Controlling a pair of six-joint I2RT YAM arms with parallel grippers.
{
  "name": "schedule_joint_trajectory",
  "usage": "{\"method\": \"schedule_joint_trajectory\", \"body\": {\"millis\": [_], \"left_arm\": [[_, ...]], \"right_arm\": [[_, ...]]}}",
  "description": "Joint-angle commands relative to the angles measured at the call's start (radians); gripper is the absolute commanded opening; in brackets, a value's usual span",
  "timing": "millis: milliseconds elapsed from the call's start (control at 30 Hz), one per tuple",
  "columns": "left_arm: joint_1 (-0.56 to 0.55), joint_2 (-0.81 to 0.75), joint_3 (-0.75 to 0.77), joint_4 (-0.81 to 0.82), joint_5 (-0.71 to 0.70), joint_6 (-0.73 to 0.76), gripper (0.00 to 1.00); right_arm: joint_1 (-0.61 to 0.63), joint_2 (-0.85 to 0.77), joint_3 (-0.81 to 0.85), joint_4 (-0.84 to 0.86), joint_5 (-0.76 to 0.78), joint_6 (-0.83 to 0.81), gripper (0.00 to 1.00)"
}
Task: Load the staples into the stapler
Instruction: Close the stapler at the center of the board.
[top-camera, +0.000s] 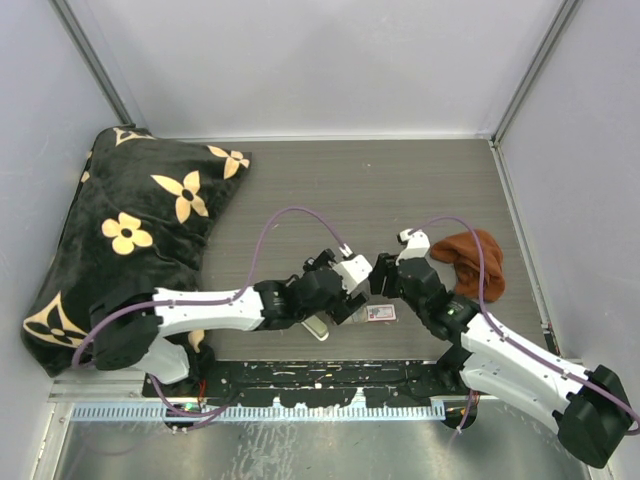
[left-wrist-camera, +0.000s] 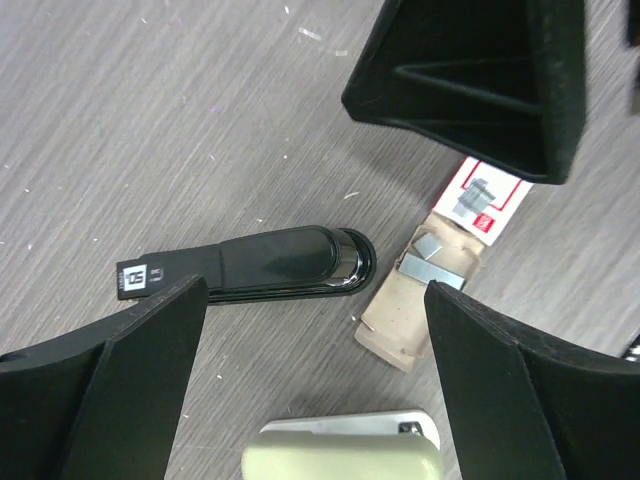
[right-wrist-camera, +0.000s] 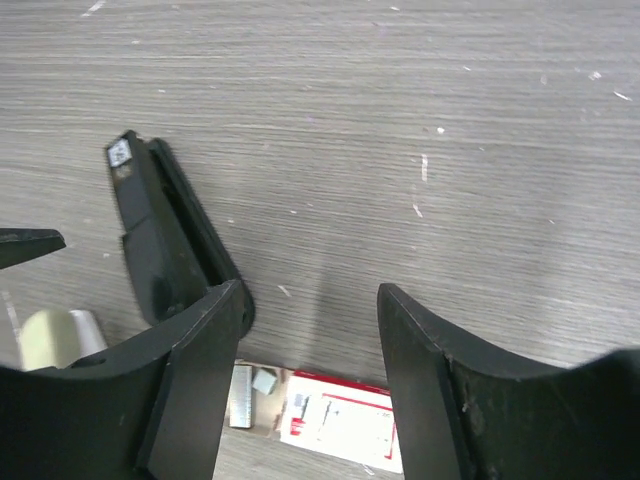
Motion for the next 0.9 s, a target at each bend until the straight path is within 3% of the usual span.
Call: {"method": "schedule_joint_trajectory", "body": {"millis": [0, 100, 300, 433, 567, 867], "left_arm": [[0.003, -0.167, -0.020, 0.004, 0.016, -0.083, 0.92], [0.050, -0.235, -0.023, -0.061, 0.037, -0.181, 0.90], [0.249, -0.332, -0.049, -0.188, 0.205, -0.424, 0.88], [0.398, -0.383, -0.108, -0.195, 0.365, -0.542, 0.88], [0.491, -0.416, -0.155, -0.209, 0.427, -0.581, 0.88], [0.550, -0.446, -0.203, -0.205, 0.457, -0.605, 0.88]], "right_arm": [[0.002, 0.027, 0.111, 0.005, -0.128, -0.054, 0.59], [0.002, 0.096, 0.161, 0.007, -0.266, -0.079, 0.53], [0.017, 0.226, 0.255, 0.016, -0.424, -0.132, 0.54], [0.061, 0.353, 0.344, -0.076, -0.319, -0.203, 0.52], [0.152, 0.452, 0.425, -0.157, -0.142, -0.246, 0.50], [0.233, 0.627, 0.511, -0.213, 0.045, -0.304, 0.60]]}}
